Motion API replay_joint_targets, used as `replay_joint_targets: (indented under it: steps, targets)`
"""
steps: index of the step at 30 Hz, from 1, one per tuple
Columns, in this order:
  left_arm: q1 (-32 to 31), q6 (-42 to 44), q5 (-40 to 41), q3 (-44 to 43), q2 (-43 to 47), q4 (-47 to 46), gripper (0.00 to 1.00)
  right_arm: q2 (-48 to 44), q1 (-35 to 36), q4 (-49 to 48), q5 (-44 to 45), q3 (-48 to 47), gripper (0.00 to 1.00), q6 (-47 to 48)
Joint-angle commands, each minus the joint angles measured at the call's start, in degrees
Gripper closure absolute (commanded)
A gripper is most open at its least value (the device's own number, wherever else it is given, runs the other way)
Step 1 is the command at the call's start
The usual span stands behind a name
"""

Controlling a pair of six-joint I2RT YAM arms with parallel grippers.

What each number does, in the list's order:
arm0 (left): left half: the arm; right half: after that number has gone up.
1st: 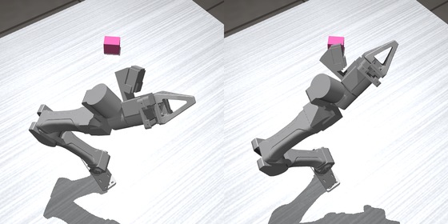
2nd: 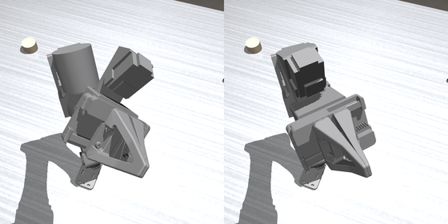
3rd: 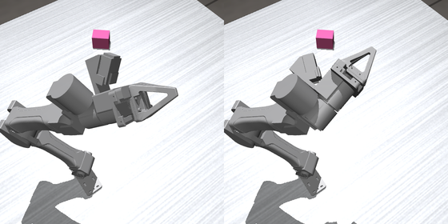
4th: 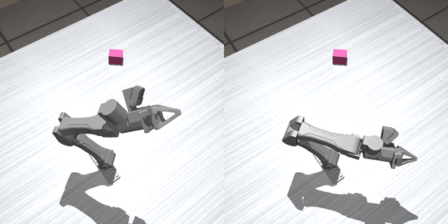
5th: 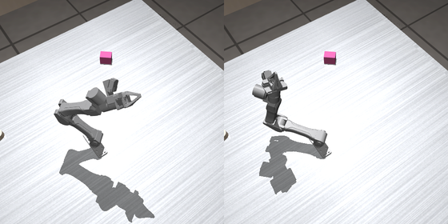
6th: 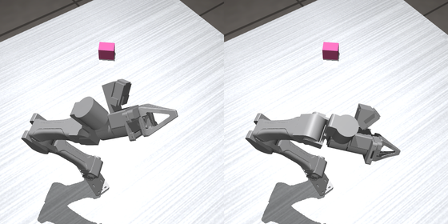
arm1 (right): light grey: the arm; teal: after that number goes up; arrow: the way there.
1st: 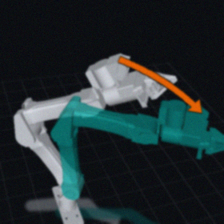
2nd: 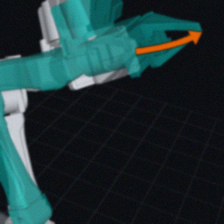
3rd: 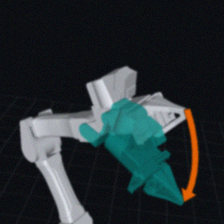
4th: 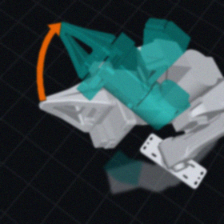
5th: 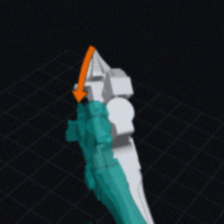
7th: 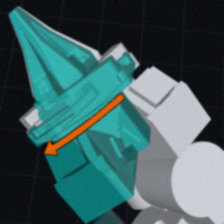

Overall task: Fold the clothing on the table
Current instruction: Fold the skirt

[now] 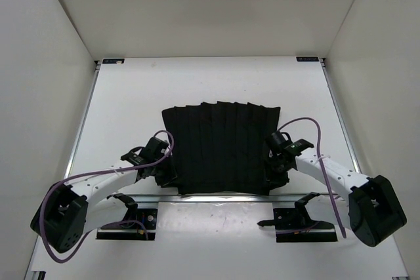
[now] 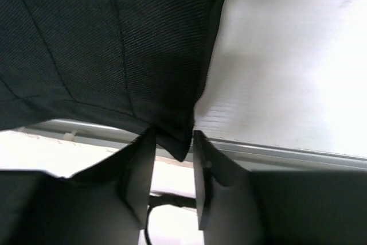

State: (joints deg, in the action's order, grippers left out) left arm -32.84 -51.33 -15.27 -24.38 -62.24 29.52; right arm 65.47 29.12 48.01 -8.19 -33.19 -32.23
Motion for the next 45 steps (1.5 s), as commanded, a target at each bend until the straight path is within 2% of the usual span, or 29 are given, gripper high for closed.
replay_joint_targets:
  steps: [1,3,7,11,15,19,22,23,24,26,28,29,31,32,33,35,36,39,41,43,45]
  targets:
    - [0.4,-1.8,-0.5,1.9,1.2,-3.6,0.79,-0.7,-0.5,-3.8,-4.1,2.2,0.76,-0.6]
    - [1.5,-1.6,-1.0,1.9,1.5,-4.4,1.00,0.1,-0.8,-5.5,-5.6,2.5,1.00,-0.1]
    - [8.6,3.3,-2.0,-3.5,2.9,0.3,1.00,0.1,-1.3,-3.5,-3.3,-4.4,1.00,2.8]
    - [12.1,5.5,-4.2,-8.4,6.2,5.5,1.00,-3.0,-4.5,-0.6,-4.5,-9.0,1.00,3.9]
    - [9.6,3.9,-4.8,-5.8,9.3,7.5,1.00,-6.4,-3.4,1.6,-6.9,-5.8,1.00,2.0]
    - [6.5,-2.4,-9.0,2.3,18.7,8.4,1.00,-12.8,1.3,3.0,-9.7,-0.7,1.00,-2.5]
    - [8.3,-5.9,-10.8,2.9,24.3,8.3,1.00,-16.0,0.8,4.0,-13.1,-1.4,1.00,-3.9]
    - [10.6,-5.7,-12.2,2.2,24.3,7.8,1.00,-15.7,-1.3,4.6,-14.0,-2.6,1.00,-3.1]
    - [12.3,-4.7,-14.3,-0.3,22.4,6.9,1.00,-14.5,-2.6,5.1,-14.5,-5.6,1.00,-0.6]
    - [15.7,-2.6,-16.7,-6.4,16.3,4.5,1.00,-9.4,-10.1,5.4,-17.2,-12.6,1.00,5.0]
    - [17.6,1.0,-16.8,-19.2,3.1,4.2,1.00,1.5,-15.1,4.4,-18.2,-25.1,1.00,10.8]
    - [19.1,3.3,-16.6,-26.9,-0.4,4.1,0.99,4.9,-17.5,4.0,-17.4,-29.2,1.00,12.2]
    - [21.8,5.4,-14.3,-36.6,-14.0,3.8,0.75,17.3,-19.9,2.8,-15.9,-42.9,1.00,14.7]
    - [23.4,5.3,-15.6,-41.2,-20.1,1.7,0.65,22.8,-22.0,1.8,-16.7,-47.9,0.90,14.8]
    - [25.4,4.2,-17.7,-42.9,-23.3,-0.6,0.64,24.9,-23.9,-0.7,-16.9,-49.8,0.85,14.7]
    - [28.6,-0.2,-20.5,-45.6,-32.5,-13.4,0.63,31.8,-25.6,-4.8,-15.3,-55.1,0.58,12.9]
    - [29.8,-4.1,-23.1,-44.5,-35.9,-20.7,0.51,32.7,-26.4,-5.5,-14.3,-55.9,0.47,12.0]
    - [30.2,-13.9,-30.7,-40.1,-38.7,-34.1,0.54,33.4,-28.1,-7.7,-14.3,-53.4,0.42,10.7]
    - [30.5,-17.0,-30.6,-31.6,-35.8,-42.2,0.56,30.2,-28.1,-11.3,-13.5,-46.2,0.41,11.1]
    - [31.3,-15.7,-27.2,-26.2,-32.3,-42.2,0.51,27.6,-28.9,-14.0,-13.3,-40.1,0.41,10.7]
    - [31.6,-13.1,-24.8,-22.4,-29.1,-37.9,0.50,26.1,-29.0,-16.0,-15.4,-33.5,0.41,9.8]
